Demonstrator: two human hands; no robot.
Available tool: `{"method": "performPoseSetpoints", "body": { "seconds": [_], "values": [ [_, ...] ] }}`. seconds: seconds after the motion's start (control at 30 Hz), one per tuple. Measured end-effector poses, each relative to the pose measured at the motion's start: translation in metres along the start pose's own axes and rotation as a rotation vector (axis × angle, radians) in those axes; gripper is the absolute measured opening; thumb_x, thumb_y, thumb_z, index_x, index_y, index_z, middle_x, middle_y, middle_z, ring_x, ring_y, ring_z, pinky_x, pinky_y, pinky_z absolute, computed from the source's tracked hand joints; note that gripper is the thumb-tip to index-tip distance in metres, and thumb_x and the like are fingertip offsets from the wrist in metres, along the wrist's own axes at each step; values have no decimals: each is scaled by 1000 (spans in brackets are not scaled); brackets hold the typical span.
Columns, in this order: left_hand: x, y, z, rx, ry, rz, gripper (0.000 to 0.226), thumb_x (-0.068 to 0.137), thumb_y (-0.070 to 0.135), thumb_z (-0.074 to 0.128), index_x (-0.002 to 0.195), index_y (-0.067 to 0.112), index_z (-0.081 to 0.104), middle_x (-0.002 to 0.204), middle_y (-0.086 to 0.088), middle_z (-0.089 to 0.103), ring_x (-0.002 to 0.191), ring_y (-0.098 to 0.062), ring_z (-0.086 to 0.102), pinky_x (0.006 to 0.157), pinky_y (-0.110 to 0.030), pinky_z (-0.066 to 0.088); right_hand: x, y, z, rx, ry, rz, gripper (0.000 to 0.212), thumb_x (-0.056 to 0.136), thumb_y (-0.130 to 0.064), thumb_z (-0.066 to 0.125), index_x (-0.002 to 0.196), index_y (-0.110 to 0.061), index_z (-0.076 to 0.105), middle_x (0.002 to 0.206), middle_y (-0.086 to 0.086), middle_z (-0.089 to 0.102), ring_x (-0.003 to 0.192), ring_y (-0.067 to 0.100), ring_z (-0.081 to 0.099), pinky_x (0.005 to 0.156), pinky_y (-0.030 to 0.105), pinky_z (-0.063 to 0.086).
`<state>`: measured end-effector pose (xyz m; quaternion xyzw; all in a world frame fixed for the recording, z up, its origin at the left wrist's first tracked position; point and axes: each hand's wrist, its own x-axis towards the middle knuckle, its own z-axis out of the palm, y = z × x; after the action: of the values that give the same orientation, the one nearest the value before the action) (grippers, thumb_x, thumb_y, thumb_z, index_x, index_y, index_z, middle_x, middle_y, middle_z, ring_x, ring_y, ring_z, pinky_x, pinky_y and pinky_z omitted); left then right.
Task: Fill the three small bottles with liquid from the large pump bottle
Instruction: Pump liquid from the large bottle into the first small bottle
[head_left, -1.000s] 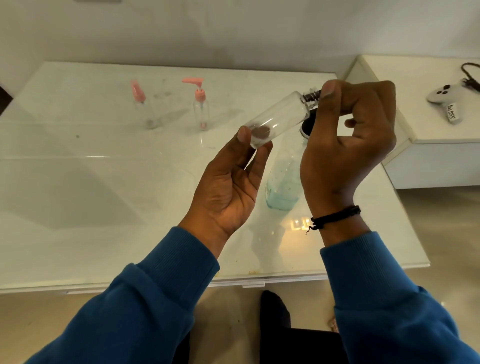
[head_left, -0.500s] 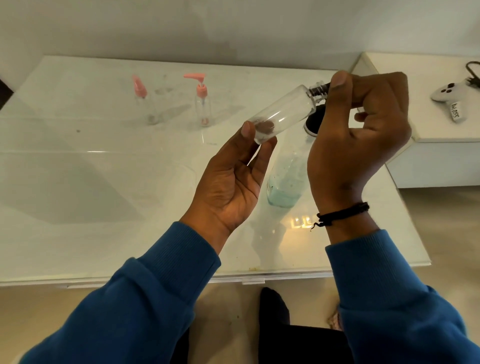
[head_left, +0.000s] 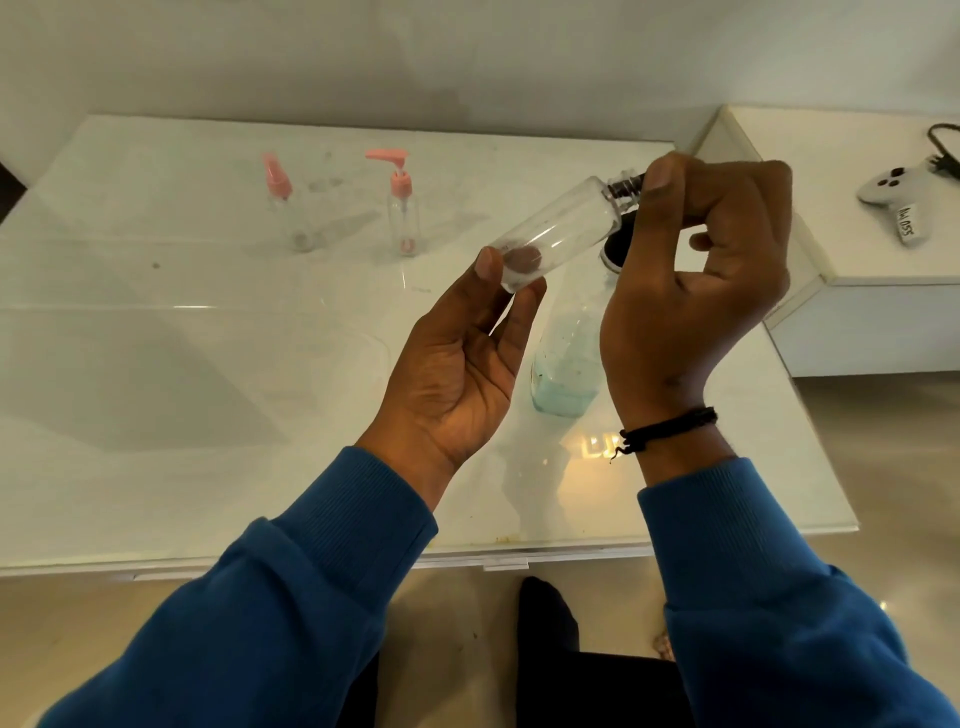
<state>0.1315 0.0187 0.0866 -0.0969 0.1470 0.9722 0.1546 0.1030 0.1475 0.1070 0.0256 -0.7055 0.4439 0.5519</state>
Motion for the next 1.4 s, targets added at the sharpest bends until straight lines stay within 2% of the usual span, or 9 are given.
{"method": "performPoseSetpoints", "body": {
  "seconds": [0.13, 0.2, 0.37, 0.5, 0.63, 0.83, 1.0, 1.2, 1.4],
  "values": [
    [1, 0, 1, 6, -3, 7, 43, 69, 14, 75, 110, 0, 69, 110, -15, 72, 94, -23, 72, 69, -24, 60, 6, -2, 1, -33, -7, -22, 25, 95, -7, 65, 70, -3, 64, 73, 9, 60, 72, 22, 53, 64, 27, 39],
    [1, 0, 2, 2, 0, 2, 45, 69, 14, 75, 111, 0, 68, 110, -15, 72, 93, -23, 72, 68, -24, 60, 6, -3, 1, -50, 2, -27, 25, 95, -8, 66, 71, -3, 64, 75, 4, 57, 71, 25, 54, 63, 28, 39],
    [0, 1, 1, -13, 13, -2, 50, 66, 13, 78, 113, 1, 67, 110, -15, 72, 95, -23, 71, 67, -24, 59, 1, -2, 1, -52, 7, -19, 24, 96, -7, 65, 72, -2, 64, 74, 7, 59, 71, 24, 53, 62, 36, 42],
    [1, 0, 2, 4, 5, 5, 51, 65, 14, 77, 113, 1, 67, 110, -15, 71, 96, -23, 70, 66, -24, 59, 6, -3, 1, -64, 5, -14, 26, 95, -9, 66, 70, -4, 64, 74, 2, 55, 71, 24, 53, 62, 32, 39],
    [1, 1, -1, -9, 8, 2, 51, 64, 13, 79, 113, 0, 67, 111, -15, 71, 97, -23, 70, 67, -24, 59, 1, -2, 2, -36, 8, 6, 26, 95, -7, 65, 70, -2, 63, 73, 5, 56, 72, 14, 49, 63, 36, 42],
    [2, 0, 1, 3, 3, 9, 49, 66, 14, 76, 112, 0, 67, 110, -16, 72, 94, -23, 71, 67, -24, 59, 7, -2, 2, -59, 8, -10, 27, 95, -10, 66, 69, -3, 63, 72, 9, 57, 70, 25, 52, 61, 35, 40],
    [1, 0, -1, 0, 13, 7, 49, 68, 14, 76, 114, 1, 67, 112, -15, 71, 98, -22, 70, 68, -24, 59, 0, -1, 2, -31, 19, 3, 25, 95, -5, 65, 70, -2, 63, 74, 4, 56, 71, 13, 49, 62, 36, 41],
    [2, 0, 1, 13, 10, 5, 50, 66, 14, 76, 113, 1, 67, 110, -15, 72, 92, -22, 72, 66, -23, 59, 8, -2, 2, -49, 13, -4, 26, 95, -10, 66, 70, -3, 63, 72, 7, 57, 70, 26, 52, 62, 28, 38],
    [0, 0, -1, -14, 9, -5, 55, 63, 13, 80, 116, 0, 67, 116, -16, 70, 98, -24, 71, 69, -25, 60, -1, -2, 2, -15, 20, 7, 23, 95, -4, 65, 73, -2, 64, 75, 4, 56, 73, 12, 48, 65, 31, 41]
  ]
}}
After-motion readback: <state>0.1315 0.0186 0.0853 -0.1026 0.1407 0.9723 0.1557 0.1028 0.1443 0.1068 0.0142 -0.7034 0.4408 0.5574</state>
